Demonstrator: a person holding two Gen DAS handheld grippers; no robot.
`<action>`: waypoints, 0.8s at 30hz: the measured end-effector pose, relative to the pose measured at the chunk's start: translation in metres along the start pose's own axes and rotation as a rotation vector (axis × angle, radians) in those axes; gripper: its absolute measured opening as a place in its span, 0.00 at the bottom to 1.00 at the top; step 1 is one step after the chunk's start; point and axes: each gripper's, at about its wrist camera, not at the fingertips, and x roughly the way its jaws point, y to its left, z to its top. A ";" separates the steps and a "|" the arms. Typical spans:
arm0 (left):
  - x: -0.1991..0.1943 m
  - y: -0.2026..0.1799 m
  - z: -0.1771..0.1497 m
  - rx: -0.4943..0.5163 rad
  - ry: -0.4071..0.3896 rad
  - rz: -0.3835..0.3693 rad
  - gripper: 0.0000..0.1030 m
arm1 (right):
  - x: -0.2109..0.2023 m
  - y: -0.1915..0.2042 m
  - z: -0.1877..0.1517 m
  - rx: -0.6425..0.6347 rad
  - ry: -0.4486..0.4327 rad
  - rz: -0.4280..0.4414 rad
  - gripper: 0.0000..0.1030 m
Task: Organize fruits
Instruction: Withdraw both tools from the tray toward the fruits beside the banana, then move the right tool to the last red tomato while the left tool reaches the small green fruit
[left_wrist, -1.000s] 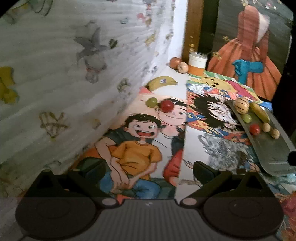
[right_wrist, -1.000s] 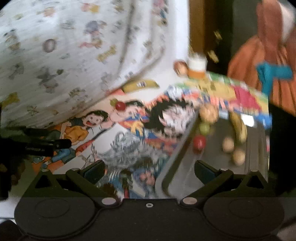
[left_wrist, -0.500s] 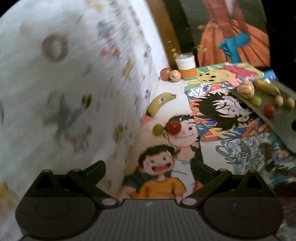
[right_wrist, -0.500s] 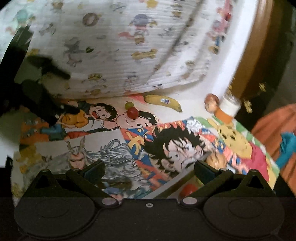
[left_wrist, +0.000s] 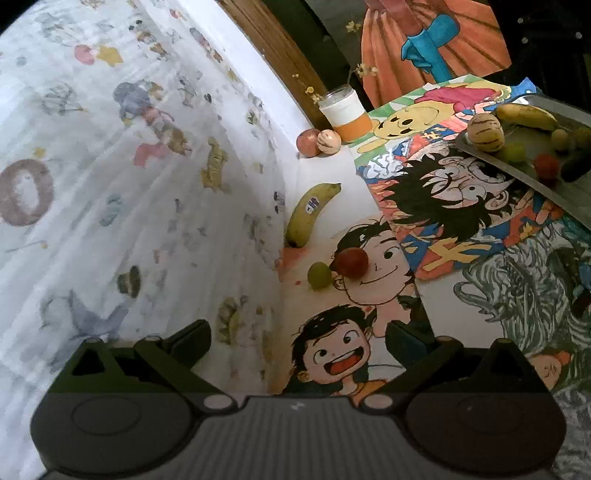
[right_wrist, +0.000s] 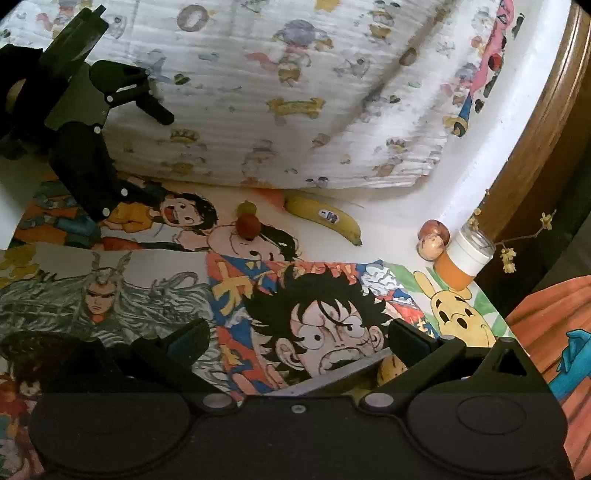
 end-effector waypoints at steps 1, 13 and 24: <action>0.002 -0.001 0.001 -0.001 0.002 -0.004 1.00 | 0.002 -0.002 -0.001 -0.001 0.000 0.000 0.99; 0.022 -0.016 0.017 0.182 0.001 -0.020 1.00 | 0.021 -0.004 0.007 -0.151 -0.007 0.086 0.99; 0.051 -0.036 0.024 0.584 -0.037 0.019 1.00 | 0.067 -0.022 0.024 -0.215 0.006 0.254 0.99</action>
